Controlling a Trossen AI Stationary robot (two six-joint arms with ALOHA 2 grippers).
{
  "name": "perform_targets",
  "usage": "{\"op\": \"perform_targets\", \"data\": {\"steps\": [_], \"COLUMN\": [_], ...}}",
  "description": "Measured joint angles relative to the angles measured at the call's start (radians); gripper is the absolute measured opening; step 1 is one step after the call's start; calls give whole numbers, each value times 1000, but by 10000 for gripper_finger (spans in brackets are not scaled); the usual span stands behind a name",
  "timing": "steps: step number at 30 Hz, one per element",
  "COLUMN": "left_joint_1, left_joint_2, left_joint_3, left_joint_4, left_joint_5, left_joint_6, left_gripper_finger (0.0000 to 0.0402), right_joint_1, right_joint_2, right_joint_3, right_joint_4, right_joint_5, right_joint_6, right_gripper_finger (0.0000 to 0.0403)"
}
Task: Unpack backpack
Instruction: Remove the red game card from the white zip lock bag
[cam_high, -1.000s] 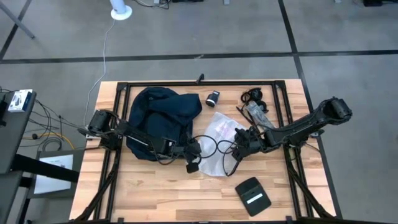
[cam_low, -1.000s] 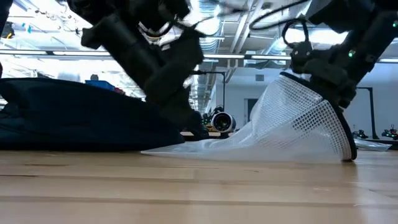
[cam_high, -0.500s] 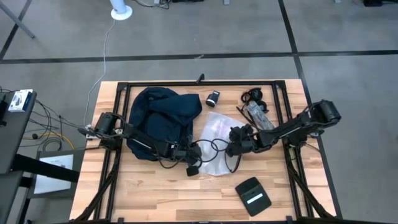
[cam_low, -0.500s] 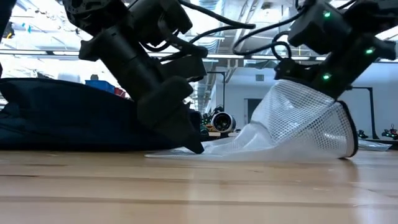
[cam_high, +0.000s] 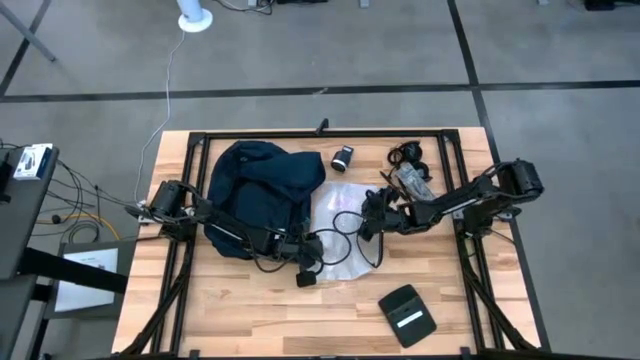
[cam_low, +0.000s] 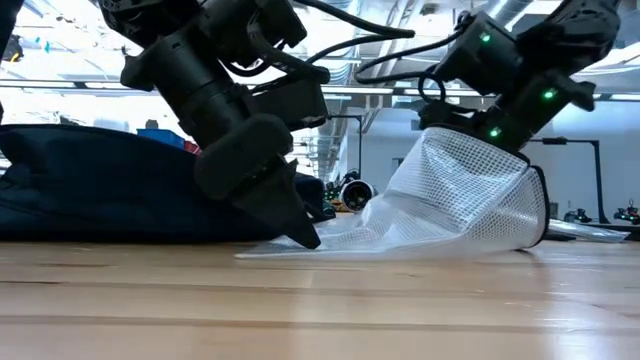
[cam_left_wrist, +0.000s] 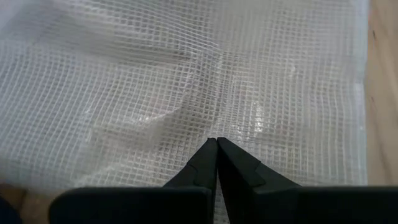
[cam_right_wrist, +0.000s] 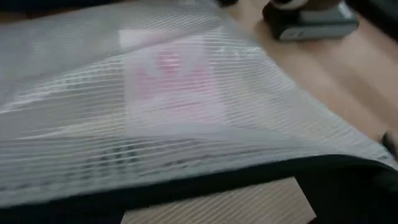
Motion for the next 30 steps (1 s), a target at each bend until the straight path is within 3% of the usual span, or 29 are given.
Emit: {"op": "perform_targets", "data": {"steps": [7, 18, 23, 30], "left_joint_1": [-4, -45, -56, -58], "left_joint_2": [0, 0, 0, -1], "left_joint_3": [1, 1, 1, 2], "left_joint_4": [-2, -4, -4, -18], "left_joint_5": [0, 12, 34, 43], "left_joint_6": [-19, -46, -57, -60], "left_gripper_finger": [0, 0, 0, 0], "right_joint_1": [-42, -122, -141, -135], "right_joint_2": [42, 230, 324, 381], "right_joint_3": [0, 2, 51, 96], "right_joint_4": [223, 548, 588, 593], "right_joint_5": [-148, -248, -393, -407], "right_joint_6": [-236, -379, -393, -299], "right_gripper_finger": [395, 392, 392, 370]}}
